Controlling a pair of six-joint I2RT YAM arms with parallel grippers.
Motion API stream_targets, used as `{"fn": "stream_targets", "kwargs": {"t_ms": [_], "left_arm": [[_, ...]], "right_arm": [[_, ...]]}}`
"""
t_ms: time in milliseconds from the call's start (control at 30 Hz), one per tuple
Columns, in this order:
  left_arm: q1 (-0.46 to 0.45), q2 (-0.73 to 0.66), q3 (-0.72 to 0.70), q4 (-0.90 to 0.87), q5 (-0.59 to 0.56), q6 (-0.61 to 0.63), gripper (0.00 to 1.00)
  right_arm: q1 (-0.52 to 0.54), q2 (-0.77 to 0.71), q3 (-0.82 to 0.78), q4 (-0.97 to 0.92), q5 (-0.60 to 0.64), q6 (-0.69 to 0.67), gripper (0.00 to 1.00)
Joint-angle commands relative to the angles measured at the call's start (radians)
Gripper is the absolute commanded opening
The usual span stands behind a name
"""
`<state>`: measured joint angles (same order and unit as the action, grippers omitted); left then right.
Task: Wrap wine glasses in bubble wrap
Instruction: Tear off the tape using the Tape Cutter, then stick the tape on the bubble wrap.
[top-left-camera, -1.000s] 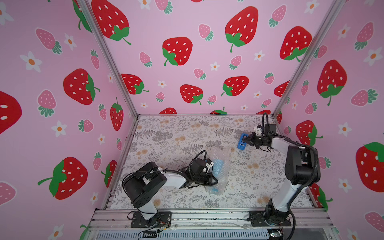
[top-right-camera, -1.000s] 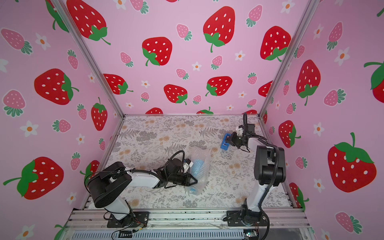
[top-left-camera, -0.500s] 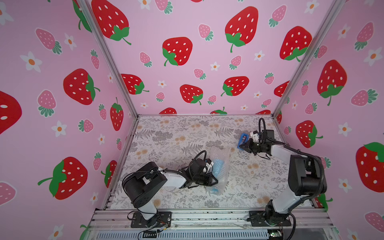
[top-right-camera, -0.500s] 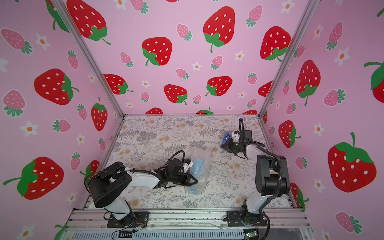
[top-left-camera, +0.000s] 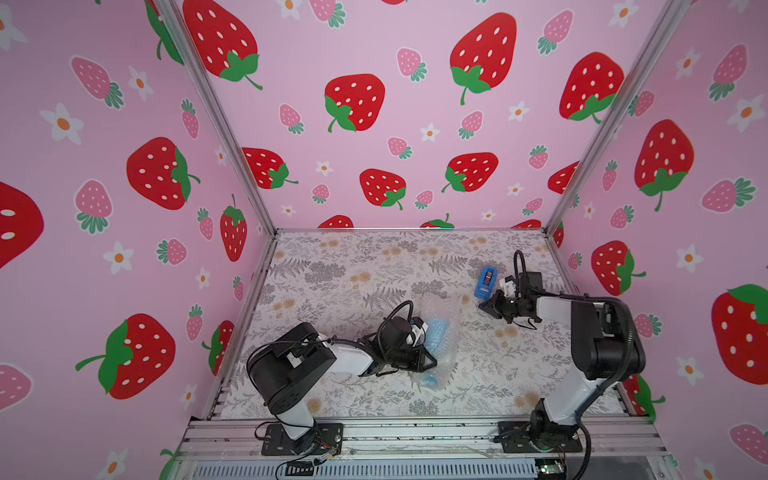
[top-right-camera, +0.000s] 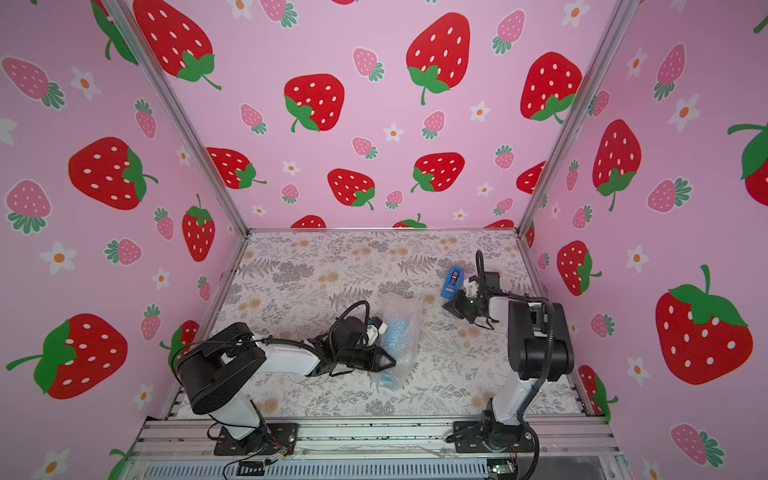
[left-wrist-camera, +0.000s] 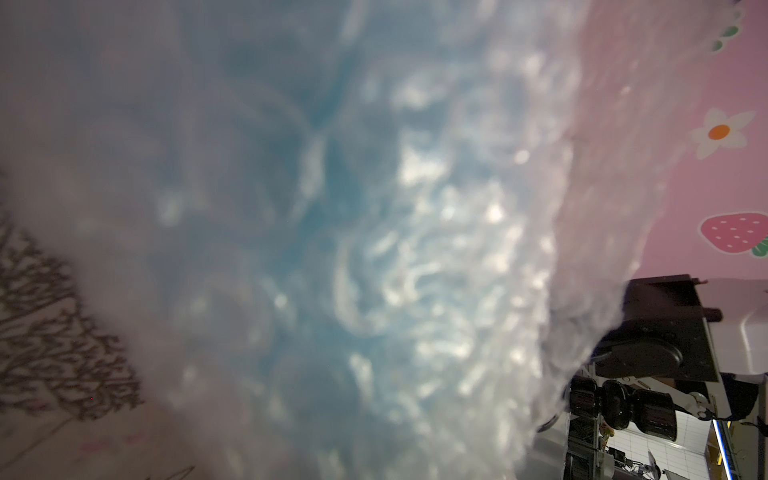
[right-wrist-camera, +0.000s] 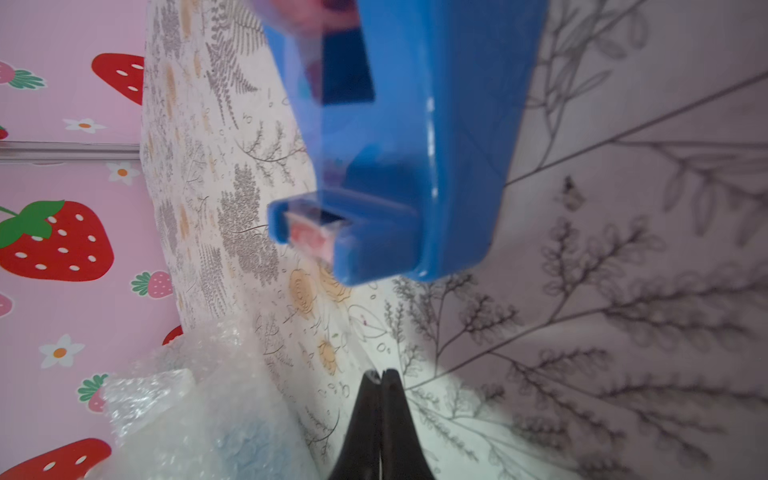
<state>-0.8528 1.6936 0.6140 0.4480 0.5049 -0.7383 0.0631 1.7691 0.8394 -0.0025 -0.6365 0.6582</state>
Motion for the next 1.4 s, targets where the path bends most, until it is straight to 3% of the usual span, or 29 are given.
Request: {"fn": "stream_targets", "kwargs": {"t_ms": [0, 433, 733, 1033, 1100, 1200, 1367], "left_arm": [[0.003, 0.037, -0.019, -0.044, -0.061, 0.023, 0.23], [0.004, 0.034, -0.013, -0.052, -0.058, 0.029, 0.23], [0.005, 0.023, -0.007, -0.063, -0.053, 0.045, 0.23], [0.035, -0.012, -0.014, -0.091, 0.007, 0.119, 0.23], [0.045, -0.029, -0.021, -0.105, 0.009, 0.133, 0.23], [0.067, -0.041, -0.033, -0.108, 0.032, 0.14, 0.23], [0.093, -0.054, -0.049, -0.115, 0.059, 0.153, 0.22]], "right_arm": [[-0.008, 0.02, -0.037, -0.048, 0.052, 0.012, 0.0], [-0.062, -0.006, -0.099, -0.059, 0.065, 0.039, 0.0], [-0.035, -0.211, -0.1, -0.053, -0.12, -0.084, 0.0], [0.167, -0.528, -0.063, -0.204, -0.295, -0.307, 0.0], [0.254, -0.586, -0.042, -0.282, -0.312, -0.376, 0.0], [0.391, -0.617, -0.011, -0.36, -0.32, -0.421, 0.0], [0.532, -0.605, 0.027, -0.512, -0.264, -0.499, 0.0]]}}
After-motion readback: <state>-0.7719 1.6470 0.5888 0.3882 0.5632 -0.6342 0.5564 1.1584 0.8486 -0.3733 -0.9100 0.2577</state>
